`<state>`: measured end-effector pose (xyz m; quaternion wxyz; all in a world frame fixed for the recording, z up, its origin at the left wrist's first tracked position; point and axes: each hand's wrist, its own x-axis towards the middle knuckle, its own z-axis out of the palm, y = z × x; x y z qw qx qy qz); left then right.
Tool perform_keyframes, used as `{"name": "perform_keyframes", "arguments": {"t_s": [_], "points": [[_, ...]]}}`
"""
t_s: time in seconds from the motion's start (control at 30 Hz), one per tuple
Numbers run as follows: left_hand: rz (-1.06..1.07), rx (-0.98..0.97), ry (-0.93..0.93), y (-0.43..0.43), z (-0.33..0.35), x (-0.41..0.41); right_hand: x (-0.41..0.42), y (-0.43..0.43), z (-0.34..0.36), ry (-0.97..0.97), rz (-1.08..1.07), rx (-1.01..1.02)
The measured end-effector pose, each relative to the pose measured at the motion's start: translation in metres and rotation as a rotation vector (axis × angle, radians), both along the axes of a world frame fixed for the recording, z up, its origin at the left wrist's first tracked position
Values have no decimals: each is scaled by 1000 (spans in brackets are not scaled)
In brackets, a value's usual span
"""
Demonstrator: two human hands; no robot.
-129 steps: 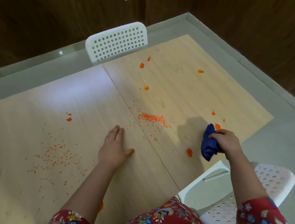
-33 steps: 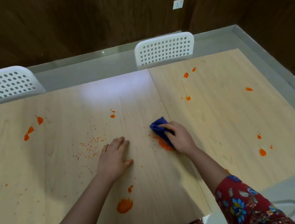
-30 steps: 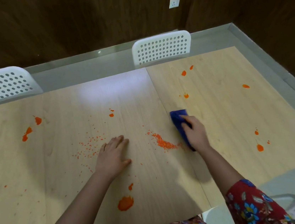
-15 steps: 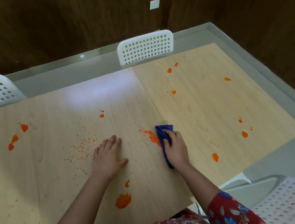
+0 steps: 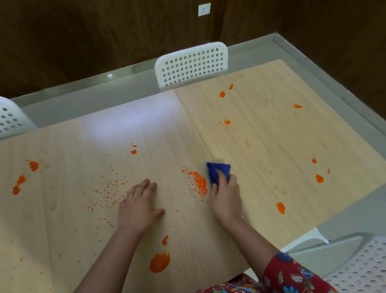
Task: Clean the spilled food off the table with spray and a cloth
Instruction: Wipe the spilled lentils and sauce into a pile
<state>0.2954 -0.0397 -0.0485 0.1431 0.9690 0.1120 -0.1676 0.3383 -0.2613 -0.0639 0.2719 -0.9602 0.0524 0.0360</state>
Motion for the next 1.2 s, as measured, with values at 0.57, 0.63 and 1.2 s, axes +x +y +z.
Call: {"name": "perform_keyframes", "arguments": {"t_s": [0.57,0.63,1.2], "points": [[39,-16,-40,-1,-5,-3,48,-11,-3,-27,-37,-65],[52,2,-92,1,-3,-9,44,15,-2,-38,160,-15],[265,90,-152,65,0,-55,83,71,6,47,661,58]]}}
